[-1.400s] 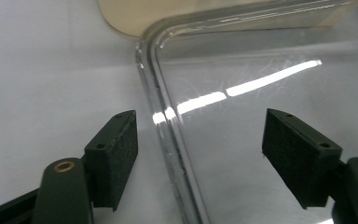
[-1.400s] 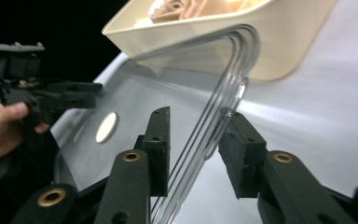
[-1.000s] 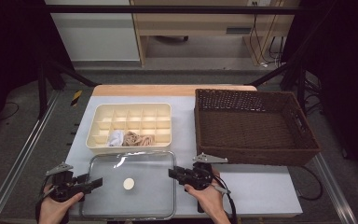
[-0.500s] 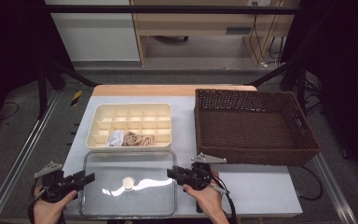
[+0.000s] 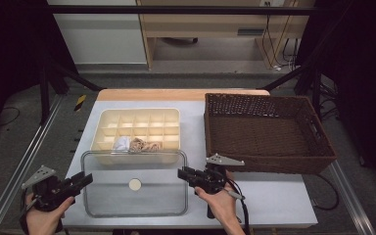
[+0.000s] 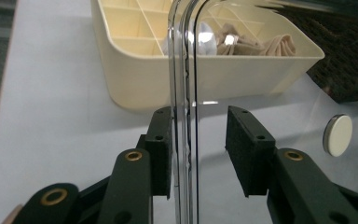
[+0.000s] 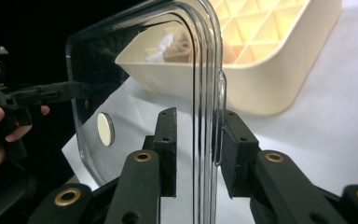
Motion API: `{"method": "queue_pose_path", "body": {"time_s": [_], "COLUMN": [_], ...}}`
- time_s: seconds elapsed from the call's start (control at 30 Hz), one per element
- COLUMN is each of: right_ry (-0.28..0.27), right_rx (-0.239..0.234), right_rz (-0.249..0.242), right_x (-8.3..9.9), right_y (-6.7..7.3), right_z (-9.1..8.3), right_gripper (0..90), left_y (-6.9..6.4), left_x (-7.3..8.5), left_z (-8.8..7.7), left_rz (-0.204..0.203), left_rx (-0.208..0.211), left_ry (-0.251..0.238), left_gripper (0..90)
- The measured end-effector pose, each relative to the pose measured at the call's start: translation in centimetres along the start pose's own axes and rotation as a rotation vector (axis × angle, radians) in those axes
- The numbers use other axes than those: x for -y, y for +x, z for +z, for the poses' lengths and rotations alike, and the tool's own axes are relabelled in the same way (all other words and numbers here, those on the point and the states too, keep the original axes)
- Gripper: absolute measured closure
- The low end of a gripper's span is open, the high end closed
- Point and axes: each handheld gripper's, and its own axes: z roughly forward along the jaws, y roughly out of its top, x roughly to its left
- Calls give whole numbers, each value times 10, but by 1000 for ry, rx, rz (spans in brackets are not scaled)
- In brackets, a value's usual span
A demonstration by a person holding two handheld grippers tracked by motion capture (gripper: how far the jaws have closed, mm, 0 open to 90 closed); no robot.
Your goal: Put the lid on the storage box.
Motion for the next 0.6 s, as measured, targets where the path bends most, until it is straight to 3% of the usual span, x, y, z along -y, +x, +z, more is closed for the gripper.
{"method": "queue_pose_path", "body": {"time_s": [0.1,0.3,0.6], "right_ry": [-17,-38,-65], "right_rx": [8,11,42], "right_rz": [-36,-53,-66], "right_x": [-9,-19,-33], "right_y": [3,5,1], "right_z": [-4,-6,-7], "right_gripper": [706,706,682], "left_y": [-1,1,-6], "left_x": [-5,-15,-36], "left_z": [0,2,5], "left_rz": [8,4,42], "left_rx": [1,24,19], "left_ry": [-4,-26,-50], "left_gripper": [638,650,666]}}
